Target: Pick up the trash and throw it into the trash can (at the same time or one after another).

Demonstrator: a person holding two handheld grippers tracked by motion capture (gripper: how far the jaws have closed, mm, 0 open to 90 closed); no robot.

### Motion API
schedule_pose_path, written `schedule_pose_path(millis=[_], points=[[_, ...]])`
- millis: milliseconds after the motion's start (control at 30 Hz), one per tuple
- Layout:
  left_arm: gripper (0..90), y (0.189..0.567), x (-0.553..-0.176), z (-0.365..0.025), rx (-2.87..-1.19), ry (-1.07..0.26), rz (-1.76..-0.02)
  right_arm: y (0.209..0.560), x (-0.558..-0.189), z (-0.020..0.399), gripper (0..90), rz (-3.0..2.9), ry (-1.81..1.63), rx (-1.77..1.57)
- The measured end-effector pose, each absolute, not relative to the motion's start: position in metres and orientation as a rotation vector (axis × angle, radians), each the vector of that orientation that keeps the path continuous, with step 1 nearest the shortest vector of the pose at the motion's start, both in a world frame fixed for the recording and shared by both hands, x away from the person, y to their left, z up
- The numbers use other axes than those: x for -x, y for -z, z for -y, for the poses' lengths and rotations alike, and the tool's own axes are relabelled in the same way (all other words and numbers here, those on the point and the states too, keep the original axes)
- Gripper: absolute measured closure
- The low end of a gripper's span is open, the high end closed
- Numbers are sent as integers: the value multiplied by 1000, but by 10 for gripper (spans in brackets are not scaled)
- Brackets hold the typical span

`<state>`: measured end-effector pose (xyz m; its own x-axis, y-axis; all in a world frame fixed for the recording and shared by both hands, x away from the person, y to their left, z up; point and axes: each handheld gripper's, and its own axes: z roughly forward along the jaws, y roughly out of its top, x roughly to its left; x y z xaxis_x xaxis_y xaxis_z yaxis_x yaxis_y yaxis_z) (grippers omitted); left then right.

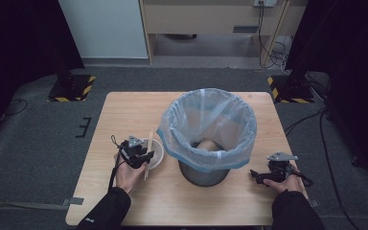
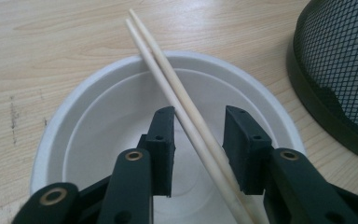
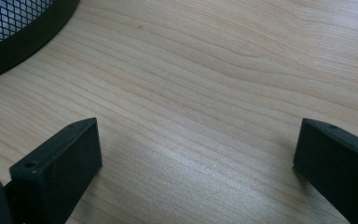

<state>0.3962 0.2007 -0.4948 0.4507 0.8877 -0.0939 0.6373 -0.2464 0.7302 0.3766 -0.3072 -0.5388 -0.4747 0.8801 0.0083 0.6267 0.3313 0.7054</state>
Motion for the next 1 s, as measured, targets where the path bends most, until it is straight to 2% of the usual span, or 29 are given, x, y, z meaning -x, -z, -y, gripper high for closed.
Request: schedule_pose_path(millis=[333,600,833,1000], points=[[711,495,-397,-205,-1969,-419,-1309,539,-377,307,11,-2226,-925,-1334],[702,499,-399,-206,-2013,-425,-1331,539,-377,307,11,-2226,-925,-1334],[791,495,-398,-207,-1997,-418,-1338,539,-377,307,11,-2226,-925,-1334],[795,494,-397,-208,-1999,-411,-1337,539,-377,307,11,-2226,-925,-1334]])
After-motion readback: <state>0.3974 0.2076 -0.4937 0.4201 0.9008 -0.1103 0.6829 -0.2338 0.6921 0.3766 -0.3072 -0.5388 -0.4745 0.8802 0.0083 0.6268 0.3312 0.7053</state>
